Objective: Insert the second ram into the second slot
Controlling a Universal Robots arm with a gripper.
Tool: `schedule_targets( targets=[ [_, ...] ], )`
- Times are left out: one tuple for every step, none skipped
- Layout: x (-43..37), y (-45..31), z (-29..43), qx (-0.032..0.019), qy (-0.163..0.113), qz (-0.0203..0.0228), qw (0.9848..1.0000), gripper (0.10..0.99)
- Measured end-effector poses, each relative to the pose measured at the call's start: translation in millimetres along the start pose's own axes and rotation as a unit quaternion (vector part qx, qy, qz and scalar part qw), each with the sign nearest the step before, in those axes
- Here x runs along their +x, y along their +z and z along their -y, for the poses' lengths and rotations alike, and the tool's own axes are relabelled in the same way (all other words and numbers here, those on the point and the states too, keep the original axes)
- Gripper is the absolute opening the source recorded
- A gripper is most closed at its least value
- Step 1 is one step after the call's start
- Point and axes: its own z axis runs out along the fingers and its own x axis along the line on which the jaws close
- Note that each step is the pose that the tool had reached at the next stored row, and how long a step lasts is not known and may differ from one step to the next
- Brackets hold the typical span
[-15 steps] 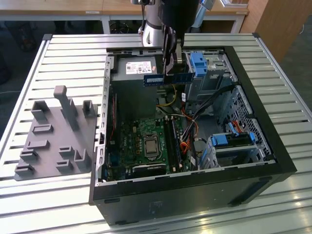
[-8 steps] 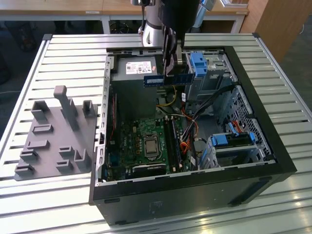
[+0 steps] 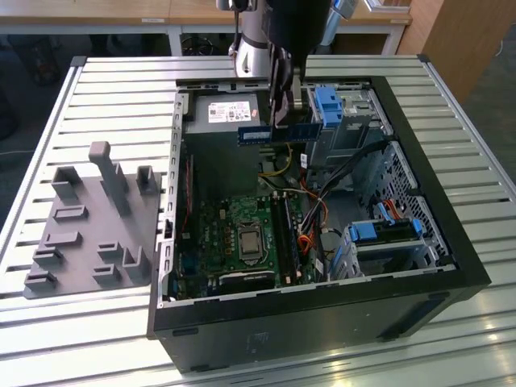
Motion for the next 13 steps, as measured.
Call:
schedule_targets(
  targets=[
    [0.3,0.0,0.0,0.0000,0.000,0.0000,1.0000,0.137],
    [0.6,0.0,0.0,0.0000,0.000,0.0000,1.0000,0.137],
    [0.9,0.0,0.0,0.0000,0.000,0.0000,1.0000,0.137],
    [1.1,0.0,0.0,0.0000,0.000,0.0000,1.0000,0.137],
    [1.5,0.0,0.0,0.0000,0.000,0.0000,1.0000,0.137],
    [1.8,0.0,0.0,0.0000,0.000,0.0000,1.0000,0.137],
    [2.1,0.0,-0.1,0.0000,0.000,0.0000,1.0000,0.137],
    [2.4,0.0,-0.1,0.0000,0.000,0.0000,1.0000,0.137],
    [2.7,0.0,-0.1,0.0000,0.000,0.0000,1.0000,0.137],
    [2.9,0.0,-0.1,0.0000,0.000,0.0000,1.0000,0.137],
    [3.2,0.0,-0.1,0.0000,0.000,0.0000,1.0000,0.137],
    [3.4,0.0,-0.1,0.0000,0.000,0.0000,1.0000,0.137],
    [3.7,0.0,-0.1,0.0000,0.000,0.0000,1.0000,0.137]
  ],
)
